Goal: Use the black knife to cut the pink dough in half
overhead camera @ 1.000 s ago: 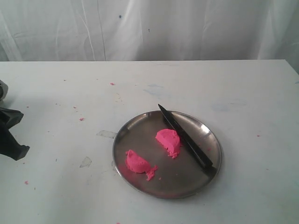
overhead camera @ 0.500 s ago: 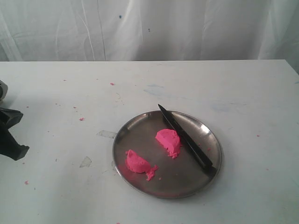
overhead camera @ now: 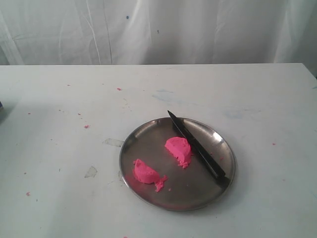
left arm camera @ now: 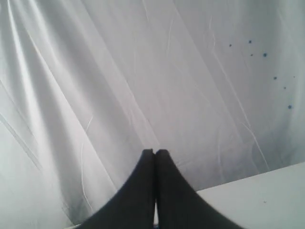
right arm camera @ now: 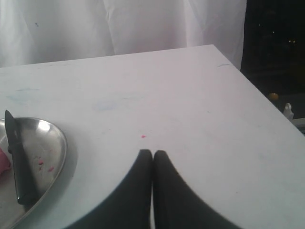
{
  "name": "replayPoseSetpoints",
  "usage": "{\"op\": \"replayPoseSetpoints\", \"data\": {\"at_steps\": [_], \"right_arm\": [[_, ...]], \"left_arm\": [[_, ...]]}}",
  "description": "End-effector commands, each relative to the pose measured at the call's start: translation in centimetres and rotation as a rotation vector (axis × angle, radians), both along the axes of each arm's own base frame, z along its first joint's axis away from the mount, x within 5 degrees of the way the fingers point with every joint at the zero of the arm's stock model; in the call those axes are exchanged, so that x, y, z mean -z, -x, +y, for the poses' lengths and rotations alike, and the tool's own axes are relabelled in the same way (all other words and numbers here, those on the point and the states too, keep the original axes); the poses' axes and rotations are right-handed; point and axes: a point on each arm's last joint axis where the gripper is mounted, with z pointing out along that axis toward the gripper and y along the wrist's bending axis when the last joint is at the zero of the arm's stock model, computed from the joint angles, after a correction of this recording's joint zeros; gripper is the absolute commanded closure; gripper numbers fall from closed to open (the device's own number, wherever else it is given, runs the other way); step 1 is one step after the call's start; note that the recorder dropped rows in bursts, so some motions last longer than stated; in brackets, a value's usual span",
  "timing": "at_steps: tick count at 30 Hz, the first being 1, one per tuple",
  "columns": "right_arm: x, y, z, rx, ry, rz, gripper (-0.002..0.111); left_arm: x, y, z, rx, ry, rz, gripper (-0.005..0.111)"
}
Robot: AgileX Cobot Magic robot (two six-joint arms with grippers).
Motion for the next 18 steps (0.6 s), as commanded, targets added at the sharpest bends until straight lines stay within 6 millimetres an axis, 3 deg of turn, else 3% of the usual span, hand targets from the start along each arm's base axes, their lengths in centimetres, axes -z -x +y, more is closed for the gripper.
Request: {"op": "replayPoseSetpoints", "data": {"at_steps": [1,3,4,7,9,14,18], "right_arm": [[0.0,0.0,0.0,0.002,0.012,-0.008,0.108],[0.0,0.0,0.0,0.002,0.012,-0.008,0.108],[0.0,0.0,0.0,0.002,0.012,-0.008,0.108],[0.0,0.0,0.0,0.002,0.012,-0.008,0.108],[0.0,0.0,0.0,0.002,0.012,-0.008,0.108],[0.0,0.0,0.0,0.002,0.012,-0.008,0.108],[0.0,0.0,0.0,0.002,0.012,-0.008,0.108]], "left_arm": [[0.8,-0.2,-1.2,0.122,-0.044,-0.066,0.107],[3.3,-0.1,-0.9,0.093,-0.006,-0.021,0.107],[5.9,-0.3,-0.5,0.078,0.167,0.103,0.107],[10.8,-0.5,-1.0,0.106,0.277,0.436,0.107],[13.4,-0.7,-1.2,0.109,0.34,0.556,0.107],[16.9,-1.5,-1.3,0.113,0.424,0.547,0.107],[17.2,-1.6,-1.3,0.113,0.469,0.533,0.107]]}}
